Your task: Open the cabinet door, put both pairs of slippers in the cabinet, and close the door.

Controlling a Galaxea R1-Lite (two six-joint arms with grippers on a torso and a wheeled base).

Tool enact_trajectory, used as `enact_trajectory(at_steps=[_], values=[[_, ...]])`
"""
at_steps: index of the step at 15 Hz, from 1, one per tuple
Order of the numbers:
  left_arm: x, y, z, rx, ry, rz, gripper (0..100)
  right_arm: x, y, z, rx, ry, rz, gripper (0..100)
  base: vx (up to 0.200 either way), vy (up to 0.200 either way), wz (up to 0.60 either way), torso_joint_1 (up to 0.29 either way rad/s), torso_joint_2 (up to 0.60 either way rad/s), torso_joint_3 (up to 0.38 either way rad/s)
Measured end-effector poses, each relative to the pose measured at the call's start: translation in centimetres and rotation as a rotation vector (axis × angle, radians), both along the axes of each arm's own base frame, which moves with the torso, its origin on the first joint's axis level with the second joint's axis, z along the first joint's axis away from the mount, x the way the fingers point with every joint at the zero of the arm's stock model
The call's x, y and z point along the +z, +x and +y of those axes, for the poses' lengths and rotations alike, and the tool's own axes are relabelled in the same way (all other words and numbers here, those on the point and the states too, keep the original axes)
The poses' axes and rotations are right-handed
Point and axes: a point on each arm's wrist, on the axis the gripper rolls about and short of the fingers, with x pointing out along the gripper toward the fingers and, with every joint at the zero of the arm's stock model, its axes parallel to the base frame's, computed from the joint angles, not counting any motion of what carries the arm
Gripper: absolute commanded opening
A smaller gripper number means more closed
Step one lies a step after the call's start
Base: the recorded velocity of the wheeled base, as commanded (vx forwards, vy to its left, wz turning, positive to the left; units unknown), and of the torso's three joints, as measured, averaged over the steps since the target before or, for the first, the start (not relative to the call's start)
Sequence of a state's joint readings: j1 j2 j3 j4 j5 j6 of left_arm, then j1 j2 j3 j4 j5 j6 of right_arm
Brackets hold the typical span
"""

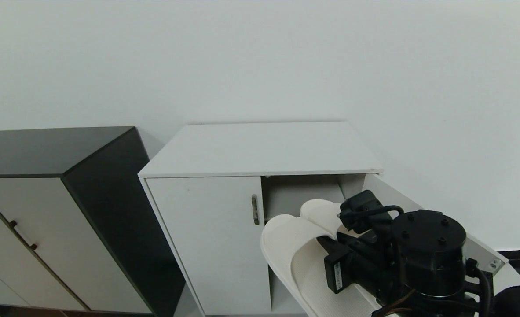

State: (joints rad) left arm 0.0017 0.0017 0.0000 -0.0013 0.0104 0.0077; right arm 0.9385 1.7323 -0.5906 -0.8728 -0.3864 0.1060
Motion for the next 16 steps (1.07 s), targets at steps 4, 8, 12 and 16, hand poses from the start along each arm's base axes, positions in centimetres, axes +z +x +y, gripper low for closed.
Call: enact_trajectory(at_steps=[4,8,12,16], values=[[0.0,0.0,0.0,0.0,0.0,0.0,0,-0.07,0.0,-0.01,0.0,-0.002,0.001,0,0.0,0.0,0.0,-0.199,0.52,0.317],[0.0,0.0,0.0,0.0,0.0,0.0,0,-0.06,0.0,-0.01,0.001,-0.001,0.001,0,0.0,0.0,0.0,-0.173,0.5,0.32],[0.0,0.0,0.0,0.0,0.0,0.0,0,-0.08,0.03,0.02,0.001,-0.001,0.001,0,0.0,0.0,0.0,-0.148,0.48,0.338],[0.0,0.0,0.0,0.0,0.0,0.0,0,-0.18,0.09,0.13,0.002,0.002,-0.002,0,0.0,0.0,0.0,-0.115,0.46,0.345]])
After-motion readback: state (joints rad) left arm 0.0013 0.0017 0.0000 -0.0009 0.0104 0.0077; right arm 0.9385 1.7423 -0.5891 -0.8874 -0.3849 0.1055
